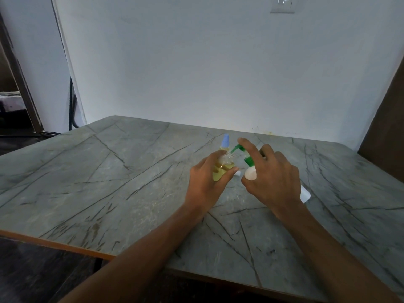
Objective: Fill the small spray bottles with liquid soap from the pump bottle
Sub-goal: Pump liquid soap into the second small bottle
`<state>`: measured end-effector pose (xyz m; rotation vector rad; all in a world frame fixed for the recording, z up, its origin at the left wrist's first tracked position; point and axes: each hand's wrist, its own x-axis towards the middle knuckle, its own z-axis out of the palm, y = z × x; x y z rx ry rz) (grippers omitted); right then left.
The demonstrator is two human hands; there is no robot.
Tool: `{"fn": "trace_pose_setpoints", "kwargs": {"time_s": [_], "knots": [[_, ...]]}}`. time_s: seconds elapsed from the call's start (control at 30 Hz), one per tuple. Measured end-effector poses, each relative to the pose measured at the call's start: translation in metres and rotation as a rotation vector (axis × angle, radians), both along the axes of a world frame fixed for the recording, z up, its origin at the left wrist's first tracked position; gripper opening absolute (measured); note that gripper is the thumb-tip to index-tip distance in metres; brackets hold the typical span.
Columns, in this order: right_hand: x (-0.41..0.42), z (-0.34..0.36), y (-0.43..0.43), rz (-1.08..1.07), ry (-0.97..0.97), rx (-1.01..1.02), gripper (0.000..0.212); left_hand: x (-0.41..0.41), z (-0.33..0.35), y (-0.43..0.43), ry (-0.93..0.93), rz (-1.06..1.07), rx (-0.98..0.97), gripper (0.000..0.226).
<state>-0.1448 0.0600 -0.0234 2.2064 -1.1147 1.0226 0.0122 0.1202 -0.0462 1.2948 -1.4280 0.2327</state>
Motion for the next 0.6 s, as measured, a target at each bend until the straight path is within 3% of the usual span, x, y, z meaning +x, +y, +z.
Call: {"fn": "trace_pose_setpoints", "kwargs": {"time_s": [0.6], "knots": [[-0.0005,0.0018,-0.002,0.038,-0.053,0.054,0.082,-0.0037,-0.0023,0.0009,-0.053,-0.033,0.004,0.055]]}}
